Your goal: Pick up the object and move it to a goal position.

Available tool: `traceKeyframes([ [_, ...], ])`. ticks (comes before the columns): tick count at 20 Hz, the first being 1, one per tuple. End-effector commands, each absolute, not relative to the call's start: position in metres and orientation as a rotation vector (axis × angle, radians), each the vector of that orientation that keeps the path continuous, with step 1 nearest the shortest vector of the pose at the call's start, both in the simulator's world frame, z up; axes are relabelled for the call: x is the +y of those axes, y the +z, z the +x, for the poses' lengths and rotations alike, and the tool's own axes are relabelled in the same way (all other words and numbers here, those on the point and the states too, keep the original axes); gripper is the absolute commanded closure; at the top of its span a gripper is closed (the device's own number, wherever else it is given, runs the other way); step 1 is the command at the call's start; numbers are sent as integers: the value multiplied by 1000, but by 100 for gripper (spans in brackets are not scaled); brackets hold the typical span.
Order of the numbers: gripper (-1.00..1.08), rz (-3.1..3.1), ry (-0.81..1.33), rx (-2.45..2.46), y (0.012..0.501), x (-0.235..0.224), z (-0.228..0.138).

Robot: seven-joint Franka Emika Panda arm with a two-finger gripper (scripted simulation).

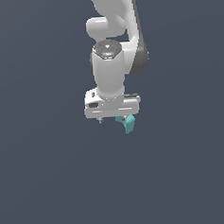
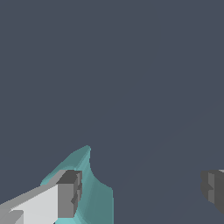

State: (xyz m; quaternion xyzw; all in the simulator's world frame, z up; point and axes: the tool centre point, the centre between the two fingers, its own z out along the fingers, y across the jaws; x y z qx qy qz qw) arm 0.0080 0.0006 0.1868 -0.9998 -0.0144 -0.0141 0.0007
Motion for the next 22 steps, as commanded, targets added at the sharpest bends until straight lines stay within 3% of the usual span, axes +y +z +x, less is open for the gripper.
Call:
traceKeyframes([
  [1,-92,-3140,-44,-45,187,1,8],
  [22,-92,-3140,-24,-225,177,9,-4],
])
